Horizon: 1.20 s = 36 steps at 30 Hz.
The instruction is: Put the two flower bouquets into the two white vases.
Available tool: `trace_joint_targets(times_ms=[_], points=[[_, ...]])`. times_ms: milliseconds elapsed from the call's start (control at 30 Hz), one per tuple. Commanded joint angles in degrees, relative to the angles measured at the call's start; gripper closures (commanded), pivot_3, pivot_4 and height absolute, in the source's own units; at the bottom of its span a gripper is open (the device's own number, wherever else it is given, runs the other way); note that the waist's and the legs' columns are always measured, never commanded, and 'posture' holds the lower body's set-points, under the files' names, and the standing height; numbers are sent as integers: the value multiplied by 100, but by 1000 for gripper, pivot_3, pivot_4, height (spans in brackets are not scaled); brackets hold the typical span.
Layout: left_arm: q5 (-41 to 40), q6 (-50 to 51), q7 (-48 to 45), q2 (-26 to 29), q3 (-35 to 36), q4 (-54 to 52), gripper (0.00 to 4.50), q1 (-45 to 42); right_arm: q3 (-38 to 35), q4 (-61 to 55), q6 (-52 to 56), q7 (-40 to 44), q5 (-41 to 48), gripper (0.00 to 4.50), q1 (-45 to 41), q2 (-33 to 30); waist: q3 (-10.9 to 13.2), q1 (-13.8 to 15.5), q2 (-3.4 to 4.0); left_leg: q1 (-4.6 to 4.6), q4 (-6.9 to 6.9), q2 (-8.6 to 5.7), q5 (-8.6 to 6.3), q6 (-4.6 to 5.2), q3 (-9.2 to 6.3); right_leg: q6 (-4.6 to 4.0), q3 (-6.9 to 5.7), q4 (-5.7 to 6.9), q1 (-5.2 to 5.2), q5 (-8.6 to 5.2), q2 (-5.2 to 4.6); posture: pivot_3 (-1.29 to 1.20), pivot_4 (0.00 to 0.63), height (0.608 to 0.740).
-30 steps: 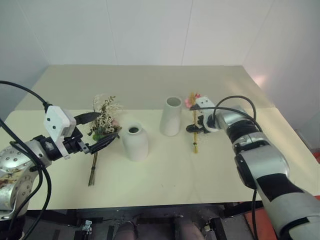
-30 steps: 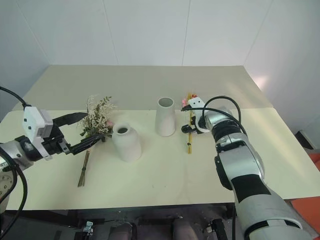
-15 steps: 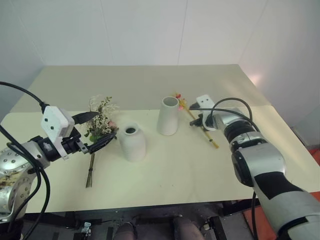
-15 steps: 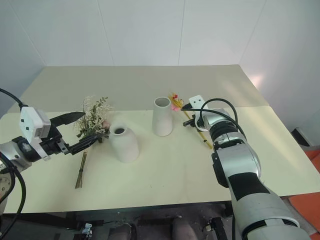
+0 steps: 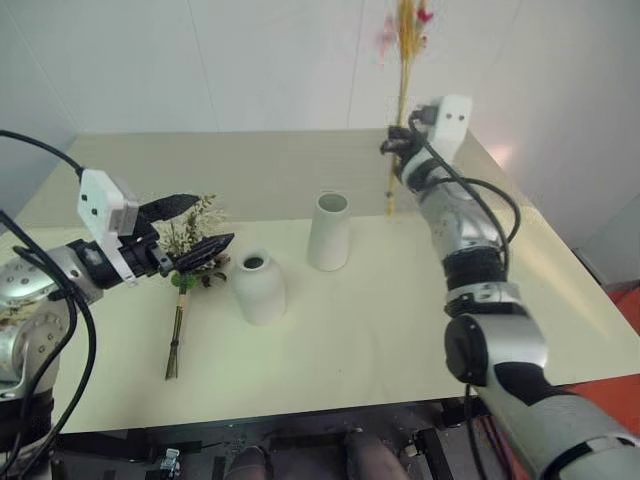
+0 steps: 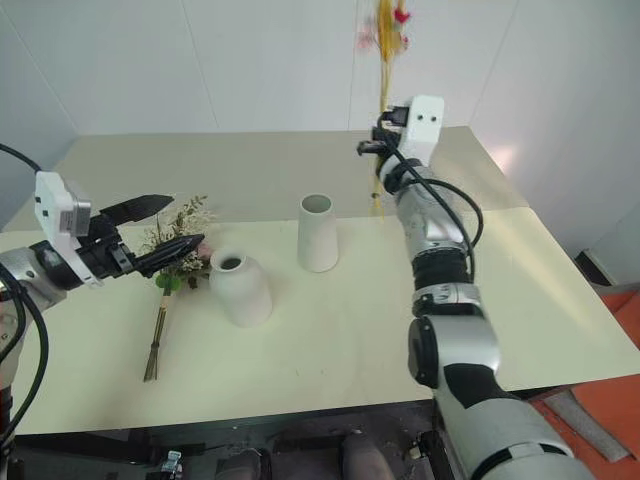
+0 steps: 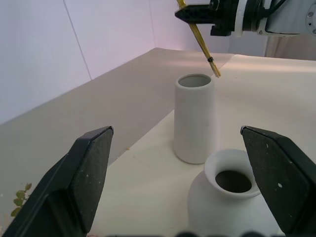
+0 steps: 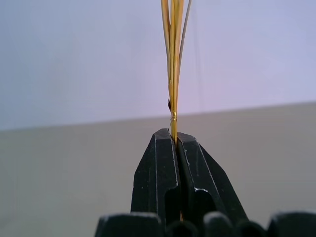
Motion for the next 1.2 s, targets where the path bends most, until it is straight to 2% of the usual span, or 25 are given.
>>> trace_joint_targets(times_ms=[33,233,767,1200], points=[[-166,239,30,186,46,-44,0,-151,107,-693,-386,257,209,4482,72,218,0,-6,0,-1,0,0,0,0,0,0,0,0,-1,0,0,0,150,740],[-195,349,52,218,82,-137,0,-134,323,-1165,-816,521,264,4482,294,623,1,-7,2,-1,0,0,0,0,0,-1,-1,0,-1,1,0,0,150,740],[-586,524,90,213,311,-182,0,-203,563,-1358,-1181,749,263,4482,446,854,2,-6,3,-1,0,1,0,0,0,-2,-2,0,-2,0,0,0,150,740],[-863,543,111,318,498,-294,0,-118,726,-499,-1826,898,32,4482,774,1012,2,-7,3,-1,0,1,0,0,0,-3,-2,-1,-2,1,-1,0,150,740]])
